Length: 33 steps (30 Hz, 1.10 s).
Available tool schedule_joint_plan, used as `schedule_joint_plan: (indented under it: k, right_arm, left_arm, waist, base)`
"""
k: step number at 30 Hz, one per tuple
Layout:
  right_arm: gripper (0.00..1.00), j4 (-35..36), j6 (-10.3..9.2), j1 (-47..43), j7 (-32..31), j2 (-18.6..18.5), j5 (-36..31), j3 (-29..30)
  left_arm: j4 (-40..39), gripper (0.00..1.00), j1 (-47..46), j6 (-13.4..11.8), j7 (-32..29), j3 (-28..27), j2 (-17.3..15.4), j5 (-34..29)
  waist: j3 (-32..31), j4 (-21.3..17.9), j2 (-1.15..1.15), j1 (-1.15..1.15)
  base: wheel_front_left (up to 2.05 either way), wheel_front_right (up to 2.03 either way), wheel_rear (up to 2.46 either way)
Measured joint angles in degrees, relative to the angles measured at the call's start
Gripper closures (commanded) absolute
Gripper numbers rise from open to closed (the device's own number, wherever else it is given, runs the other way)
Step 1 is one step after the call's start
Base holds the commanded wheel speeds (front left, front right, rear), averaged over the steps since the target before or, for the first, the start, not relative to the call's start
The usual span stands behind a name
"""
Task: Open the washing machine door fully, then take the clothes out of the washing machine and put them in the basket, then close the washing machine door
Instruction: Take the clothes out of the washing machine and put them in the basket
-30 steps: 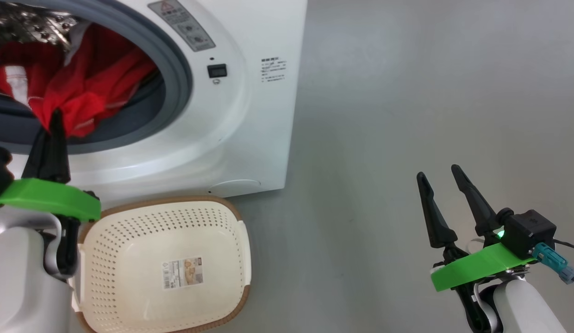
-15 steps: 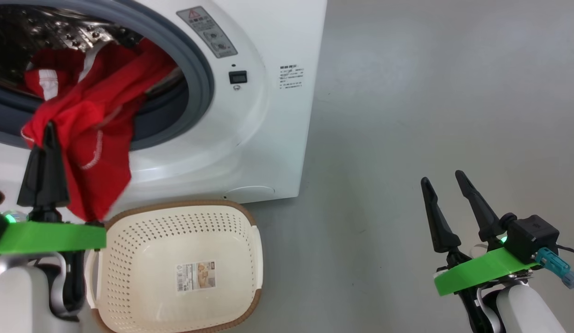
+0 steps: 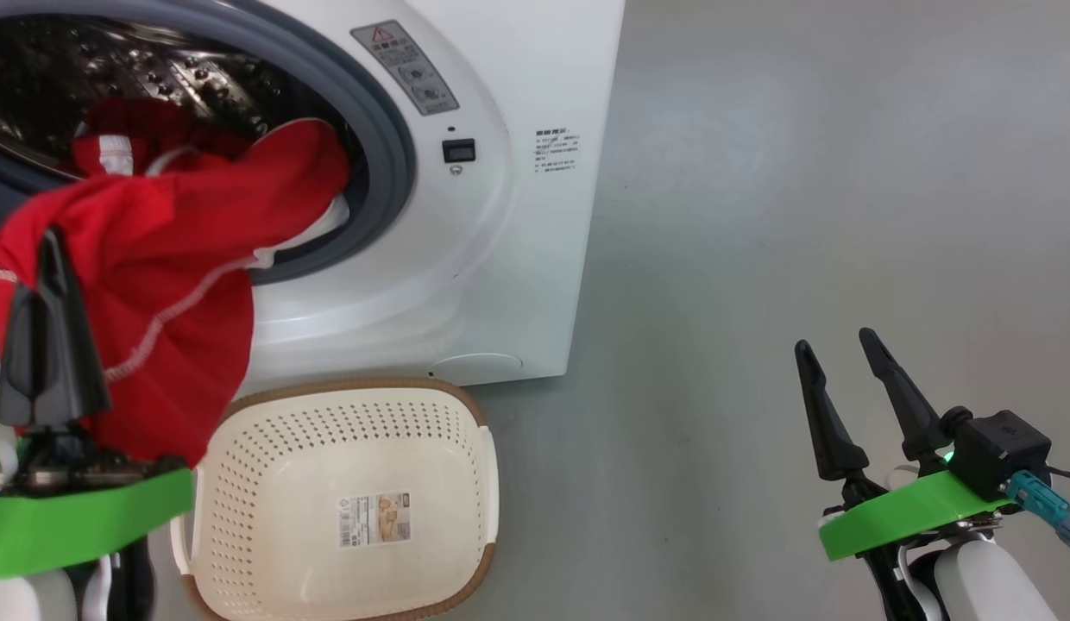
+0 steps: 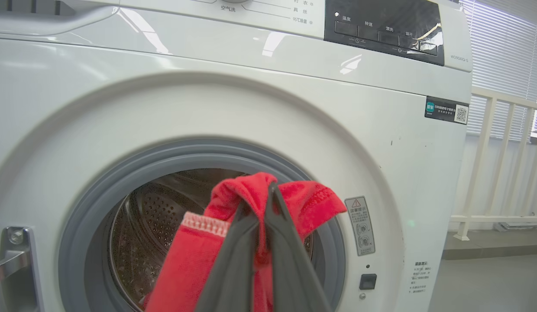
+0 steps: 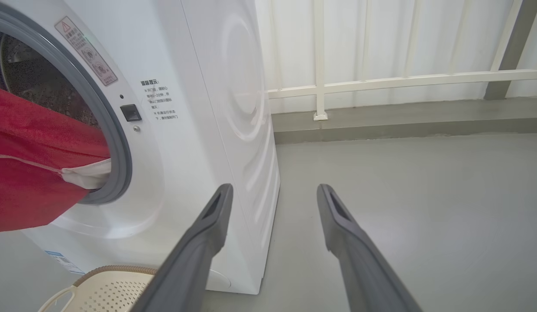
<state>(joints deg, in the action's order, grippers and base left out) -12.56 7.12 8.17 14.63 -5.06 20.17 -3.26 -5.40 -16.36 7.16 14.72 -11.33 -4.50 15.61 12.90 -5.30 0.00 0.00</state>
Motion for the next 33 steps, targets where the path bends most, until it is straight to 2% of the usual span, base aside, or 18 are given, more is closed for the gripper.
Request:
schedule_joint_plan:
  k: [5, 19, 26, 33]
  right_arm:
    - [0.00, 0.05, 0.00, 0.00, 0.00, 0.00, 0.00, -0.54]
    - [0.00, 0.86, 0.00, 0.62, 0.00, 0.22, 0.00, -1.20]
    - [0.00, 1.68, 0.00, 3.75, 0.00, 1.02, 0.00, -1.19]
    - [0.00, 2.61, 0.00, 5.64, 0.00, 1.67, -0.15, -1.08]
  left_arm:
    - [1.41, 1.00, 2.55, 0.00, 0.01, 0.58, 0.36, -0.45]
    - [19.83, 1.00, 3.42, 0.01, -0.01, 3.16, 1.42, 0.01]
    - [31.77, 1.00, -1.68, 0.01, -0.01, 4.00, -0.36, -0.53]
    - [44.84, 1.00, -8.71, 0.01, -0.02, 7.22, -2.38, -1.54]
  waist:
    - [0.58, -0.21, 0.00, 0.00]
    - [5.03, -1.42, 0.00, 0.00]
    - [8.91, -2.02, 0.00, 0.00]
    - [13.79, -3.20, 0.00, 0.00]
  base:
    - [0.00, 0.00, 0.00]
    - [0.00, 0.00, 0.00]
    - [0.00, 0.00, 0.00]
    - [0.00, 0.00, 0.00]
